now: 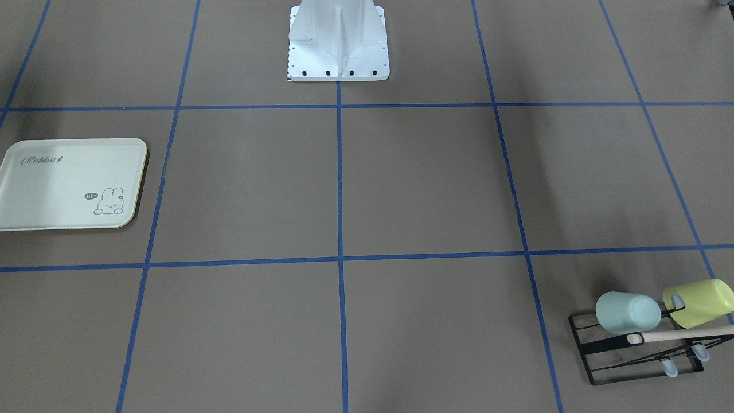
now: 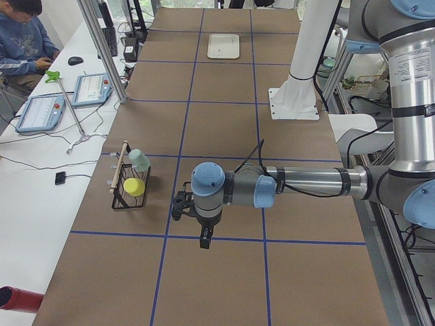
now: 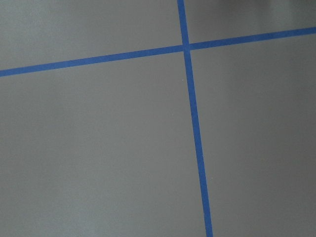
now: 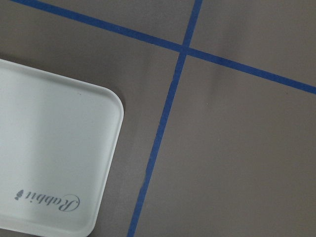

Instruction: Left arm grabs green cup and hands to right arm on tray

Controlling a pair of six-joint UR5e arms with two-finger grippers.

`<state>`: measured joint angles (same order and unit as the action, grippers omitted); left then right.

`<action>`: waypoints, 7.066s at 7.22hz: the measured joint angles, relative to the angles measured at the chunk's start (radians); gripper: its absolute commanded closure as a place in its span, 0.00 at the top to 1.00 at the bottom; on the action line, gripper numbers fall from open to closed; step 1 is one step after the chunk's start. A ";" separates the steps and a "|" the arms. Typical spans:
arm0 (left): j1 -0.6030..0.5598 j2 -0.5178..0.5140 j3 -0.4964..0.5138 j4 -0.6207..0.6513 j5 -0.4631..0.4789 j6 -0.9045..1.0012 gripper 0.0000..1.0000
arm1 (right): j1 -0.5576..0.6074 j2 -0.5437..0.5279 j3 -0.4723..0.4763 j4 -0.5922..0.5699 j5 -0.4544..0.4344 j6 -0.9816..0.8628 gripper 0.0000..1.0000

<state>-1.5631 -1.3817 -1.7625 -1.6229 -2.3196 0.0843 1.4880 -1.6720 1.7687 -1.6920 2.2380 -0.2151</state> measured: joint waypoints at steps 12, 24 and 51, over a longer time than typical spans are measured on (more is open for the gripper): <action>0.003 -0.232 0.085 -0.317 0.003 -0.012 1.00 | -0.057 0.080 -0.001 0.503 0.003 0.121 1.00; 0.373 -0.683 0.488 -0.583 0.172 -0.644 1.00 | -0.428 0.333 0.060 0.545 -0.092 0.728 1.00; 0.315 -0.630 -0.080 -0.598 -0.069 -1.305 0.00 | -0.691 0.449 0.047 1.264 -0.424 1.518 1.00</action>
<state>-1.2485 -2.0114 -1.8428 -2.2212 -2.3889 -1.2210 0.7965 -1.2235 1.8161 -0.4278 1.8137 1.3032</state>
